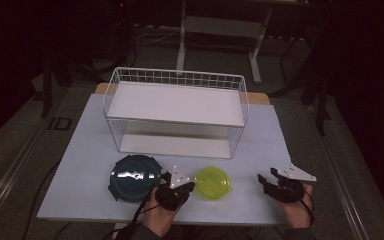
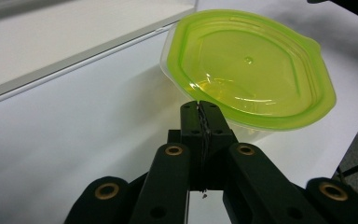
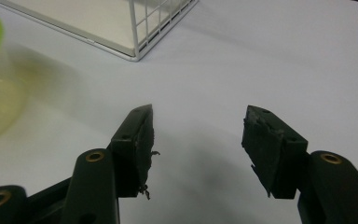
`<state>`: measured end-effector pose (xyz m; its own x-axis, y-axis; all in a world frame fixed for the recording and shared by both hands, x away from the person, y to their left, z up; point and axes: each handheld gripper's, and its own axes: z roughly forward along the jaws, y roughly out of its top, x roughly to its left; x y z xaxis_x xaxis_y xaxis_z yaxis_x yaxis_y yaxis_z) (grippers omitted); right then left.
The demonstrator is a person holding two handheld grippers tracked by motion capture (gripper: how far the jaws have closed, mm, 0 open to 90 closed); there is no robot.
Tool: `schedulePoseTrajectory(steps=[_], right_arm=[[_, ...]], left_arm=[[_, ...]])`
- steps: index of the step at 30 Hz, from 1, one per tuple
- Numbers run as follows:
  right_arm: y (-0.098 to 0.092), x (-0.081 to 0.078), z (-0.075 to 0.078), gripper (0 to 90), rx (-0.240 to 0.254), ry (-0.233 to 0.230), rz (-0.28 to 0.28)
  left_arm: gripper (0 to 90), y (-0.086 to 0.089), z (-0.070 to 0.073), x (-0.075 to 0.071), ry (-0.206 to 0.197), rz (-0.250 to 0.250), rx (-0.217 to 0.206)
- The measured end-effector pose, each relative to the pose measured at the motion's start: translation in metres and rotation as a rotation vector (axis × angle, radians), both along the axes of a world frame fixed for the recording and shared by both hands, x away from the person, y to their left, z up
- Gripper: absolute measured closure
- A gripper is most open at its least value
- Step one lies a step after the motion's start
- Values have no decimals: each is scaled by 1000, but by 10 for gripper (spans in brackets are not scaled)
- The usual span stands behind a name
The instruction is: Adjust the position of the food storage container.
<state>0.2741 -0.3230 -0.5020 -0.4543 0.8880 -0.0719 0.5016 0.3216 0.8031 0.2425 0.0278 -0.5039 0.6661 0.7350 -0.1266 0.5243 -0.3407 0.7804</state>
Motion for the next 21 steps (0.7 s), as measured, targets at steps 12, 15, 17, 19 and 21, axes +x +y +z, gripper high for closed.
schedulePoseTrajectory(steps=[12,15,17,19,21], right_arm=[[-2,-5,6,437,0,-17,5],[-2,-7,7,442,1,-18,6],[-2,-8,8,444,0,-20,9],[-1,-8,9,445,1,-21,12],[0,-9,10,445,3,-23,16]], left_arm=[[898,-28,0,10,-2,-52,-7],[898,-36,-1,14,4,-63,-17],[898,-41,-1,16,4,-75,-22],[898,-46,-1,19,6,-85,-27],[897,-50,-1,21,5,-95,-23]])
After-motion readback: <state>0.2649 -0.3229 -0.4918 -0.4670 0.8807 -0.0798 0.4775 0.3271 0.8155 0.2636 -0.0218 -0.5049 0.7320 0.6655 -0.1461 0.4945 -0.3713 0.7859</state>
